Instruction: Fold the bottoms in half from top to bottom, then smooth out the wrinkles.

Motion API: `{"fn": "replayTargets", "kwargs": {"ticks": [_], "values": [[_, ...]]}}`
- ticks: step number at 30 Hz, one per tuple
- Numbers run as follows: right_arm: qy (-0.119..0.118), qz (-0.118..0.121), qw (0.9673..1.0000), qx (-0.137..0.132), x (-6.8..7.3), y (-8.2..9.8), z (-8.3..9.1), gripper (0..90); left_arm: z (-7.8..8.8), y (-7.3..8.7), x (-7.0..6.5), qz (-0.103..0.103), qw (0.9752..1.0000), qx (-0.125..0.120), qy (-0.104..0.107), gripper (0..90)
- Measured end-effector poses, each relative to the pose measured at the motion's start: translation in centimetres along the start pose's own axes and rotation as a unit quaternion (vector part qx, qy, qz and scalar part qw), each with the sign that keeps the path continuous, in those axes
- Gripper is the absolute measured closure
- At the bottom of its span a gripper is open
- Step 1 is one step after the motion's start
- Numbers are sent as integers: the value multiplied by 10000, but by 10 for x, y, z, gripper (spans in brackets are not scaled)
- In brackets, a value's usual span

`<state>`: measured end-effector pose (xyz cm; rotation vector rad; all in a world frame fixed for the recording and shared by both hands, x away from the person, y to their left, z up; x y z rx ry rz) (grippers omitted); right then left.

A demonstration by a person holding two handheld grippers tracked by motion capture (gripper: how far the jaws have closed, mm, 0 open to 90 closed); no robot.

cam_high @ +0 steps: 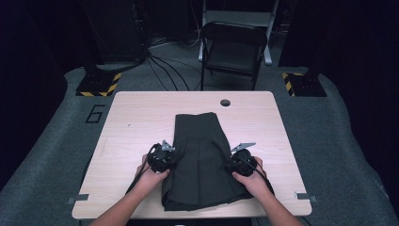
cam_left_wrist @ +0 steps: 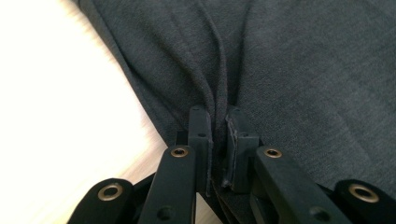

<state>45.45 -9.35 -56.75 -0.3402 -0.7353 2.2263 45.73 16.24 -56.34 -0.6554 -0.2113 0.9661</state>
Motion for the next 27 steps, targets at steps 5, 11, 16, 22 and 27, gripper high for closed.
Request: {"fn": "replayTargets", "kwargs": {"ticks": [5, 11, 16, 22, 27], "values": [[-60, 174, 9998, -26, 13, -3, -3, 542, 5, 6, 8, 36, 10000, 12, -4, 825], [-139, 305, 9994, -64, 24, -6, -5, 541, 14, 16, 13, 139, 9999, 41, 51, 826], [-134, 457, 9988, -58, 32, -6, -6, 533, 22, 25, 14, 243, 9996, 68, 102, 826], [-301, 521, 9982, -46, 40, -6, -5, 530, 28, 32, 16, 249, 9996, 114, 84, 827], [-363, 594, 9976, -3, 47, -6, -5, 530, 31, 36, 18, 200, 9997, 154, 59, 827]]}}
Point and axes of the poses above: each handheld gripper's, and its own axes: z roughly backward along the jaws, y roughly out of its underside, x roughly to its left, the point moved 8 cm from there along -z, roughly forward along the jaws, and after that the axes turned 8 degrees about z, right-handed, at the moved point
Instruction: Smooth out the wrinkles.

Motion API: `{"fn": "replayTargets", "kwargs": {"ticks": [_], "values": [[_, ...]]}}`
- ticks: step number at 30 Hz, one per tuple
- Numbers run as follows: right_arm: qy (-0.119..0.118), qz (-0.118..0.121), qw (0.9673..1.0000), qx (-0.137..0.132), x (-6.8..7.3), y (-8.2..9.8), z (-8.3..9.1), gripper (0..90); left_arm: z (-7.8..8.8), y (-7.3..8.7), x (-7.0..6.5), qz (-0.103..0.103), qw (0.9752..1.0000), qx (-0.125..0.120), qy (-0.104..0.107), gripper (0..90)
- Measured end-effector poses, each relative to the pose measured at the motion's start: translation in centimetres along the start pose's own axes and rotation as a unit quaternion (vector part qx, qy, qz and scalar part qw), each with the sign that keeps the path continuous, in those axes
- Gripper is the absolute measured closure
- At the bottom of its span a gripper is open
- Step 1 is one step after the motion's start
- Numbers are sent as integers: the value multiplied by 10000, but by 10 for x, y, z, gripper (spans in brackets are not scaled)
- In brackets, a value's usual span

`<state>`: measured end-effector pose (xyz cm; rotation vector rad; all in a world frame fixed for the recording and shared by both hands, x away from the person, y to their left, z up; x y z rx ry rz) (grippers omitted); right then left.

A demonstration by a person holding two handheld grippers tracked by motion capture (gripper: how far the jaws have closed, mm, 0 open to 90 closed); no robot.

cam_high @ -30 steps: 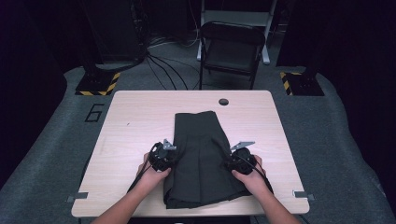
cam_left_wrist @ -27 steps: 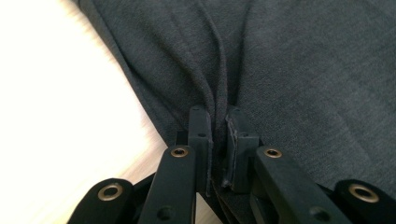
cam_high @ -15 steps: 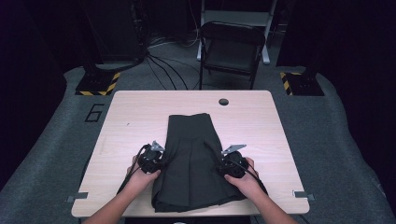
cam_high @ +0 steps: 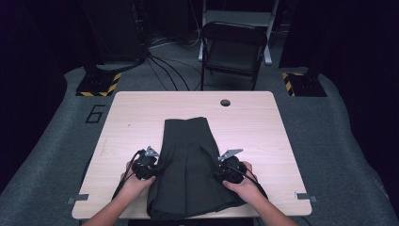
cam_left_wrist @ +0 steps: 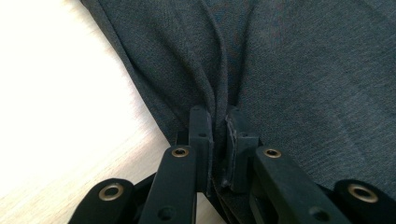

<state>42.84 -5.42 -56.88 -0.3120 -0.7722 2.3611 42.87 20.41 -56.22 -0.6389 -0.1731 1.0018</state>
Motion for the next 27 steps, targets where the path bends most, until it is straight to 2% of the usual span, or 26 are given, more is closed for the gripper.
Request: {"fn": "replayTargets", "kwargs": {"ticks": [2, 3, 9, 10, 13, 16, 17, 20, 22, 23, 24, 25, 27], "values": [[-48, -13, 10000, 36, 3, 0, 0, 530, 2, 2, 1, -11, 10000, 1, 21, 827], [-24, 59, 10000, -2, 3, 0, 0, 530, 2, 3, 2, -40, 10000, -16, 12, 827], [-158, 79, 9998, 94, 12, 0, 1, 532, 5, 8, 4, 107, 9999, -53, 93, 826], [-162, 171, 9997, 82, 12, 0, 1, 534, 5, 8, 5, 106, 9999, -66, 78, 827], [-215, 223, 9995, 118, 15, 1, 2, 538, 6, 8, 6, 80, 9999, -26, 61, 826], [-213, 224, 9994, 135, 17, 2, 2, 539, 6, 8, 6, -29, 10000, 5, 11, 825], [-205, 156, 9996, 154, 19, 2, 3, 539, 5, 8, 6, -29, 10000, -5, 8, 823], [-185, 198, 9995, 164, 18, 2, 3, 537, 5, 6, 7, 159, 9998, 5, 132, 804], [-195, 167, 9995, 209, 18, 2, 4, 519, 7, 2, 9, 248, 9995, -80, 197, 741], [-210, 176, 9993, 266, 18, 2, 5, 510, 9, -3, 8, 326, 9989, -207, 262, 693], [-225, 134, 9993, 263, 17, 0, 7, 510, 11, -6, 9, 252, 9989, -240, 306, 654], [-211, 103, 9994, 266, 16, -1, 10, 511, 14, -10, 10, 243, 9988, -303, 281, 629], [-193, 140, 9996, 131, 13, -7, 16, 513, 18, -17, 12, 74, 9991, -364, 203, 585]]}}
Point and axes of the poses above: each handheld gripper's, and its own axes: z roughly backward along the jaws, y roughly out of its underside, x roughly to its left, the point moved 8 cm from there along -z, roughly forward along the jaws, and after that the axes turned 8 degrees about z, right-handed, at the moved point
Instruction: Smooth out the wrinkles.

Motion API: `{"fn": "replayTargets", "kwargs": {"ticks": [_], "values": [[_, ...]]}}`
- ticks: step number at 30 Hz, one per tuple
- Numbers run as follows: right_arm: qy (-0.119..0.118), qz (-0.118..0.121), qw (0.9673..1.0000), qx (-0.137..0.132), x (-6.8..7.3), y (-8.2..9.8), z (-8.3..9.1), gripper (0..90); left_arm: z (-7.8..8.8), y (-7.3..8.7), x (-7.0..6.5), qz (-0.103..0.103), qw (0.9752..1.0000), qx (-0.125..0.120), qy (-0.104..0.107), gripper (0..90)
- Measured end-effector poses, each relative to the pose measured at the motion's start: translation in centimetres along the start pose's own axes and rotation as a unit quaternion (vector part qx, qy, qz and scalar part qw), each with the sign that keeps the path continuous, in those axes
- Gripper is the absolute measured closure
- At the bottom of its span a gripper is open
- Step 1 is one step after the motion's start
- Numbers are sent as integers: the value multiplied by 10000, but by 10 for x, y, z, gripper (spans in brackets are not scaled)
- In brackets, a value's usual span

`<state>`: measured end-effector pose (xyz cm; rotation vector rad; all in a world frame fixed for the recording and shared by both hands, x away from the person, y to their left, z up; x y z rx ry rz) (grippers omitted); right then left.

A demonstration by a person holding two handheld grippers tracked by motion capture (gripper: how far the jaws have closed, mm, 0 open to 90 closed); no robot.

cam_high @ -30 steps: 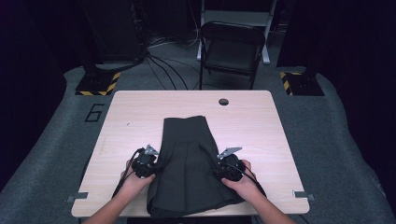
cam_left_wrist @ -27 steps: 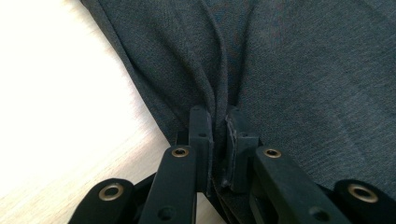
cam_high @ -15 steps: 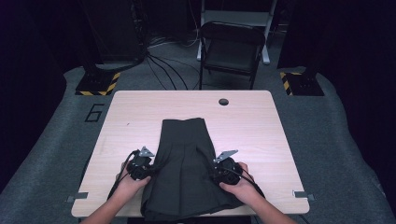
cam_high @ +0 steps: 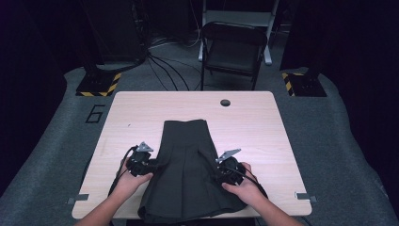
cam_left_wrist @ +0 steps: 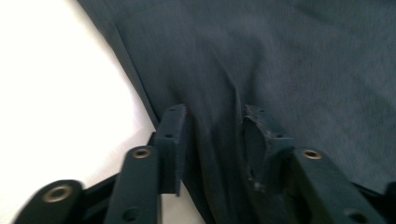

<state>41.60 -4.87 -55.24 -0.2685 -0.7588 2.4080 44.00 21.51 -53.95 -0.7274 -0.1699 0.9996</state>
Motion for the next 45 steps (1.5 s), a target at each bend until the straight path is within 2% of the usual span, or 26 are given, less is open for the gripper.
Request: {"fn": "replayTargets", "kwargs": {"ticks": [2, 5, 8, 10, 13, 16, 18, 23, 24, 29, 31, 32, 33, 35, 36, 38, 40, 43, 45], "values": [[-48, 28, 9999, -87, -3, -6, 9, 513, 2, -9, 0, -90, 9998, -134, -71, 547], [-64, -24, 9996, -272, -4, -19, 19, 507, 3, -19, 3, -87, 9997, -209, -64, 514], [29, 71, 9992, -384, -8, -30, 23, 506, 1, -28, 8, 68, 9997, -237, 10, 502], [117, 76, 9990, -428, -13, -38, 20, 527, -2, -34, 11, 117, 9995, -283, -28, 493], [165, -57, 9992, -366, -24, -45, 9, 565, -4, -40, 15, 174, 9994, -304, -27, 486], [203, -260, 9985, -438, -32, -53, -3, 579, -8, -44, 19, 219, 9992, -328, -73, 483], [248, -293, 9983, -432, -37, -56, -8, 581, -12, -46, 22, 287, 9990, -344, -91, 482], [338, -437, 9973, -481, -48, -66, -22, 566, -19, -51, 27, 200, 9993, -268, -168, 478], [373, -469, 9970, -500, -51, -67, -25, 563, -20, -53, 28, 206, 9991, -327, -179, 477], [357, -783, 9947, -568, -62, -69, -40, 544, -27, -54, 32, 292, 9989, -309, -206, 465], [349, -849, 9938, -621, -64, -70, -42, 544, -29, -54, 35, 255, 9990, -297, -235, 462], [355, -880, 9935, -629, -66, -70, -42, 543, -30, -55, 35, 336, 9986, -339, -235, 462], [326, -945, 9928, -661, -67, -72, -41, 543, -31, -55, 37, 306, 9986, -339, -278, 462], [363, -922, 9921, -775, -72, -79, -32, 558, -30, -56, 39, 299, 9985, -359, -280, 462], [372, -905, 9917, -840, -74, -82, -28, 561, -30, -57, 40, 384, 9982, -390, -256, 462], [300, -940, 9925, -719, -76, -85, -25, 561, -29, -58, 43, 366, 9984, -314, -288, 463], [349, -896, 9936, -584, -77, -84, -28, 562, -27, -63, 46, 397, 9981, -369, -287, 465], [358, -874, 9947, -411, -73, -82, -39, 557, -25, -70, 49, 455, 9976, -465, -227, 466], [461, -747, 9958, -245, -71, -79, -48, 559, -27, -72, 51, 529, 9973, -449, -256, 463]]}}
Point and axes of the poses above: each handheld gripper's, and its own axes: z roughly backward along the jaws, y roughly out of its underside, x roughly to its left, the point moved 8 cm from there along -z, roughly forward along the jaws, and after that the axes turned 8 degrees about z, right-handed, at the moved point
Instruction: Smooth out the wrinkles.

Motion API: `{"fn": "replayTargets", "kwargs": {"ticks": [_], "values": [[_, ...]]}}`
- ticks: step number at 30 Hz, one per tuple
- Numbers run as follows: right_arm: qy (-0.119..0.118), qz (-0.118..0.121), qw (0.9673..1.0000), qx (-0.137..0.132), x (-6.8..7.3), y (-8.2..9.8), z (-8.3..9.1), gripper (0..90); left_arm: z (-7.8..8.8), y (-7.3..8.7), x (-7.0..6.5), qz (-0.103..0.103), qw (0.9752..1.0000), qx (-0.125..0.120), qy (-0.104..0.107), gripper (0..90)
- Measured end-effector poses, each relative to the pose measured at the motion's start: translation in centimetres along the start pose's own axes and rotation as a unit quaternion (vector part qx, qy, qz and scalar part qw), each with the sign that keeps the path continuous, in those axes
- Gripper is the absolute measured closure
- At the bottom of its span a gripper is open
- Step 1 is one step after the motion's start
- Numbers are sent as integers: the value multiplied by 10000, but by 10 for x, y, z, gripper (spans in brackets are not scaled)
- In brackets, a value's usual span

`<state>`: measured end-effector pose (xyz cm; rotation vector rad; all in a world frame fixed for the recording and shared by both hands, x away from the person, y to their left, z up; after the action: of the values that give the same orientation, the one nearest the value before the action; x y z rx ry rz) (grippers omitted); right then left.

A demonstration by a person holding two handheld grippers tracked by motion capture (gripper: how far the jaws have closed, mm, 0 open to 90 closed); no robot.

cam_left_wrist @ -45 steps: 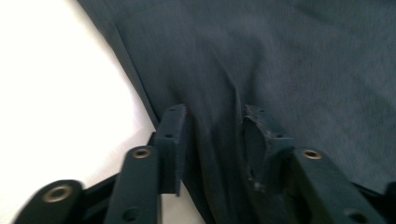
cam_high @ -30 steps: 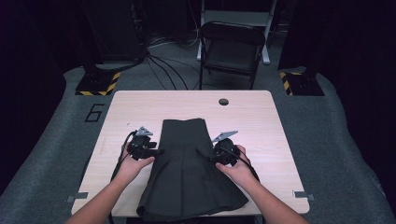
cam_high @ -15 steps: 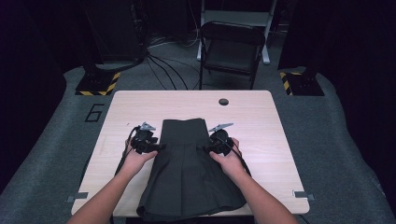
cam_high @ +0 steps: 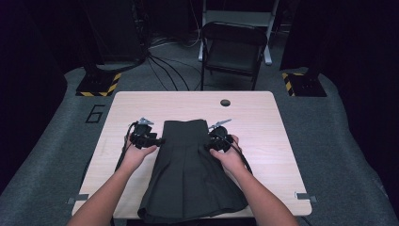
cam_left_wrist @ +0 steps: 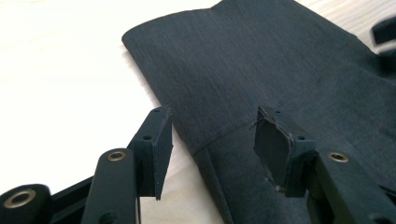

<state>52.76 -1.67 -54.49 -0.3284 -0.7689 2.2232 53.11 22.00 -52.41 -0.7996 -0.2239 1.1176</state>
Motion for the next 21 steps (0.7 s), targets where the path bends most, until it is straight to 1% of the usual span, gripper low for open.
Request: {"fn": "replayTargets", "kwargs": {"ticks": [1, 2, 3, 4, 5, 6, 7, 8, 9, 10, 11, 12, 13, 14, 15, 17, 19, 21], "values": [[66, 46, 9999, 75, 1, 2, -4, 569, -1, -2, 1, 0, 10000, -20, 15, 461], [114, 55, 9998, 140, 1, 4, -8, 610, -4, -3, 2, 85, 9999, -65, 37, 457], [137, 78, 9997, 168, 1, 6, -11, 674, -5, -3, 2, 132, 9999, -42, 48, 452], [126, 73, 9998, 154, 1, 6, -11, 724, -7, -4, 3, 139, 9999, -59, 51, 449], [109, 75, 9998, 117, 1, 6, -11, 772, -9, -5, 3, 139, 9999, -68, -5, 446], [51, 83, 9999, 58, 2, 4, -9, 801, -9, -5, 5, 55, 10000, 1, -7, 443], [26, 85, 10000, 32, 2, 3, -8, 813, -11, -6, 5, 47, 10000, -21, -47, 441], [49, 154, 9999, -30, 1, 0, -3, 824, -12, -8, 5, 20, 9999, -72, -76, 441], [59, 189, 9998, -76, 1, -3, 1, 828, -12, -11, 4, 76, 9998, -173, -80, 441], [86, 219, 9996, -123, 0, -6, 6, 830, -12, -12, 4, 66, 9999, -87, -80, 441], [58, 213, 9995, -208, -1, -10, 12, 831, -13, -14, 4, 66, 9999, -85, -88, 439], [59, 176, 9996, -228, -2, -12, 16, 831, -13, -15, 4, 91, 9998, -121, -118, 437], [80, 174, 9995, -243, -3, -13, 18, 831, -13, -17, 4, 59, 9999, -102, -124, 433], [134, 171, 9994, -265, -5, -14, 20, 830, -14, -18, 4, 99, 9998, -121, -122, 432], [181, 178, 9994, -224, -7, -13, 20, 830, -16, -20, 4, 100, 9998, -135, -133, 430], [295, 143, 9995, -20, -9, -5, 13, 827, -19, -22, 4, 126, 9997, -165, -139, 427], [358, 117, 9992, 149, -13, 4, 5, 820, -23, -22, 3, 254, 9995, -171, -122, 425], [312, 46, 9993, 211, -15, 11, -1, 799, -30, -20, 5, 242, 9996, -66, -122, 424]]}}
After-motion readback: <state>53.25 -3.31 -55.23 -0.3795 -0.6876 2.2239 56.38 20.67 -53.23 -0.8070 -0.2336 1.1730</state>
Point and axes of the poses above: each handheld gripper's, and its own axes: z roughly backward along the jaws, y roughly out of its underside, x roughly to its left, the point moved 8 cm from there along -z, roughly forward along the jaws, and after that the axes turned 8 degrees about z, right-handed, at the moved point
